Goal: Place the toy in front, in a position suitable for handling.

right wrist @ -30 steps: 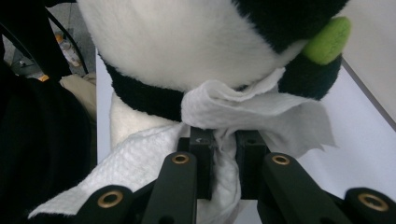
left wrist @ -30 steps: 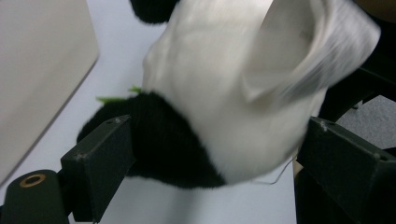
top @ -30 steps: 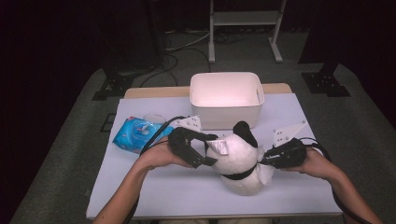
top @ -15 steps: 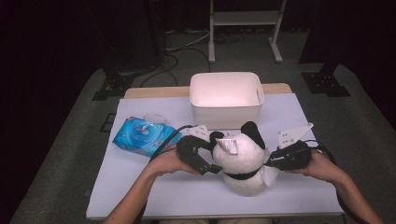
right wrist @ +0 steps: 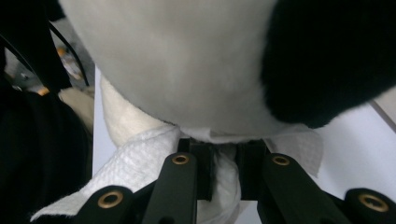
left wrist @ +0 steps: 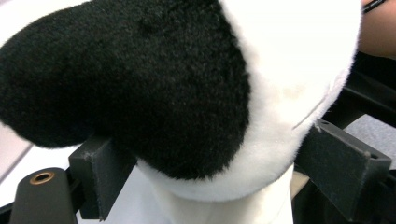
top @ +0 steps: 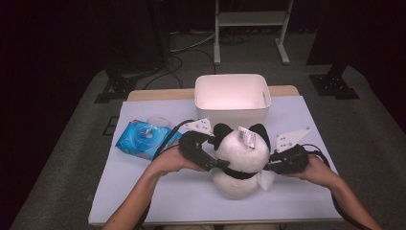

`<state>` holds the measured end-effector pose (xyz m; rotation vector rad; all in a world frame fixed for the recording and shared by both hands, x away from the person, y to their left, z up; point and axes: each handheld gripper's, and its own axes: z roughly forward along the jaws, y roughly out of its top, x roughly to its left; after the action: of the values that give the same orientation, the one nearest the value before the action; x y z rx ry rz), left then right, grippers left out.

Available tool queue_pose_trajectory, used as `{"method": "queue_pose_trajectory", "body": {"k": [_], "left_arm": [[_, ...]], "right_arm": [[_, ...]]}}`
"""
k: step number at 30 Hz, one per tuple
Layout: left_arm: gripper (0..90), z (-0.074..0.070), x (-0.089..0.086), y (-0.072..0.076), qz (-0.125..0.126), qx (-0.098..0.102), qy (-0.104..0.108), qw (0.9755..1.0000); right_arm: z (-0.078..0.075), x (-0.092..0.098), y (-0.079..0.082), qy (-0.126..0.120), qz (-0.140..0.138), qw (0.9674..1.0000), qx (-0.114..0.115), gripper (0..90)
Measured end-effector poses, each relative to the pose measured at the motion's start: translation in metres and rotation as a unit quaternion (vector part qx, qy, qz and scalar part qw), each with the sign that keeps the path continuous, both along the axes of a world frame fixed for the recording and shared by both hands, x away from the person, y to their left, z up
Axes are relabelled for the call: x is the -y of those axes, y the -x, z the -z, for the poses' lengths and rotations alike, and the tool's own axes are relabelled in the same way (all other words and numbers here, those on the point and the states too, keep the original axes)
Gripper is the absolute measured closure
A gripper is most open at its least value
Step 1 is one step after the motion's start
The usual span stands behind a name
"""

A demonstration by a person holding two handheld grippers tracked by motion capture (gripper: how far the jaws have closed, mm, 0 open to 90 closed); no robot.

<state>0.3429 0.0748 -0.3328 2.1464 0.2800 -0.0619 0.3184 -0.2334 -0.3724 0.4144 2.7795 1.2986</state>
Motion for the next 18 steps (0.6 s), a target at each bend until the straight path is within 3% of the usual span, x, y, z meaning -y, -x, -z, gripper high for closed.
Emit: {"method": "queue_pose_trajectory", "body": {"k": [2,7,18], "left_arm": [[14.0,0.004,-0.004,0.0,-0.001,-0.004,-0.008,1.0],[14.3,0.012,-0.009,0.001,-0.003,-0.007,0.004,1.0],[15.9,0.012,-0.007,0.005,0.007,0.001,0.004,1.0]], "right_arm": [[0.003,-0.006,-0.002,0.004,-0.006,1.0,-0.002,80.1],[0.003,0.0,-0.003,0.005,-0.003,1.0,-0.008,80.0],[-0.036,0.021,0.002,0.012,0.019,0.9994,0.026,79.9]]}}
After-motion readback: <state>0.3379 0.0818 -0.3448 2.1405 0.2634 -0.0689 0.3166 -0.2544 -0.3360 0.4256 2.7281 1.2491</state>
